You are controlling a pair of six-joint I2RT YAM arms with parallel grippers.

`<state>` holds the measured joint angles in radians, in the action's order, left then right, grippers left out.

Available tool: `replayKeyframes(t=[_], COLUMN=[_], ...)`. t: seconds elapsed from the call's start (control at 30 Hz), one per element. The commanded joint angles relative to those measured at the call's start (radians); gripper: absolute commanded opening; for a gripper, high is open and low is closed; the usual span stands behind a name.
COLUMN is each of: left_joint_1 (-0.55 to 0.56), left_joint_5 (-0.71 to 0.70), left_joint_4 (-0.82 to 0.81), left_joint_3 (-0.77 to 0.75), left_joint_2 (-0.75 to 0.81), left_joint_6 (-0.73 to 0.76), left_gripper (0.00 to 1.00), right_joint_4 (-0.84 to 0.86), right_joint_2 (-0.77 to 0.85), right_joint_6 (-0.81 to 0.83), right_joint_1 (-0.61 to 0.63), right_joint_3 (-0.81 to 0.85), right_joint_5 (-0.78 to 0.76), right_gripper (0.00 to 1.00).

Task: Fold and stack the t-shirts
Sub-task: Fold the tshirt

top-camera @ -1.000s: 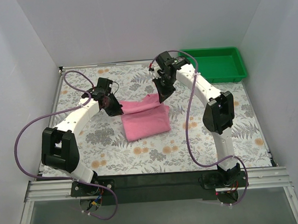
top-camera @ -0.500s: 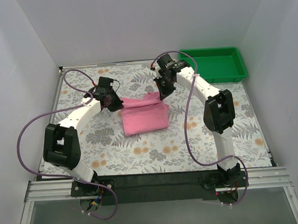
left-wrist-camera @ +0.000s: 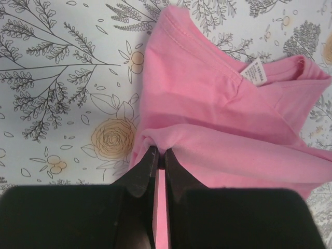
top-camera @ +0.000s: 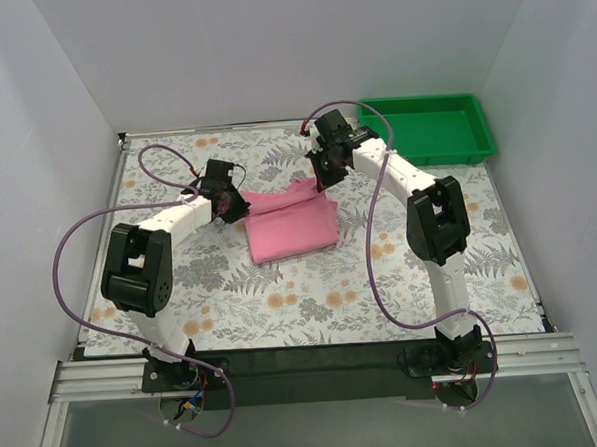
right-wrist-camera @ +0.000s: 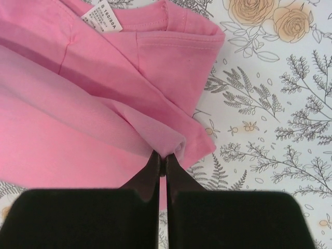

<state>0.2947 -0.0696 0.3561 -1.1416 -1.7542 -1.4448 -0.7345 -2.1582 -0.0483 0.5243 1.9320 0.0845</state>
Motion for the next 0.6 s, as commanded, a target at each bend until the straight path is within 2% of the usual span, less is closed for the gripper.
replayKeyframes(t=[0.0, 0.17, 0.23, 0.27, 0.37, 0.47, 0.57], left_joint_1=[-0.022, -0.028, -0.029, -0.031, -0.032, -0.032, -0.032], left_joint_5=[-0.073, -0.085, -0.090, -0.093, -0.095, -0.073, -0.059], left_joint_4=[-0.055, -0.088, -0.103, -0.103, -0.112, -0.121, -0.135], left_joint_3=[0.009, 0.010, 0.008, 0.003, -0.023, -0.056, -0.079], left_joint_2=[-0.017, -0.048, -0.057, -0.059, -0.068, -0.061, -0.057], left_joint_6=[-0.002, -0.005, -0.005, -0.002, 0.014, 0.047, 0.079], left_gripper=[0.00, 0.00, 0.00, 0.00, 0.12, 0.11, 0.03], right_joint_4=[0.099, 0.161, 0.168, 0.178, 0.178, 0.185, 0.188], right_joint_2=[-0.025, -0.045, -0.057, -0.060, -0.066, -0.046, -0.022], right_joint_6=[0.021, 0.013, 0.005, 0.001, -0.019, -0.036, -0.056], right_joint_1=[-0.023, -0.029, -0.030, -0.035, -0.041, -0.041, -0.044], right_joint_3=[-0.008, -0.033, -0.028, -0.027, -0.007, -0.005, -0.024], right_joint_5=[-0.042, -0.052, -0.058, -0.060, -0.058, -0.075, -0.120], right_gripper=[0.03, 0.07, 0.13, 0.20, 0.29, 0.28, 0.23])
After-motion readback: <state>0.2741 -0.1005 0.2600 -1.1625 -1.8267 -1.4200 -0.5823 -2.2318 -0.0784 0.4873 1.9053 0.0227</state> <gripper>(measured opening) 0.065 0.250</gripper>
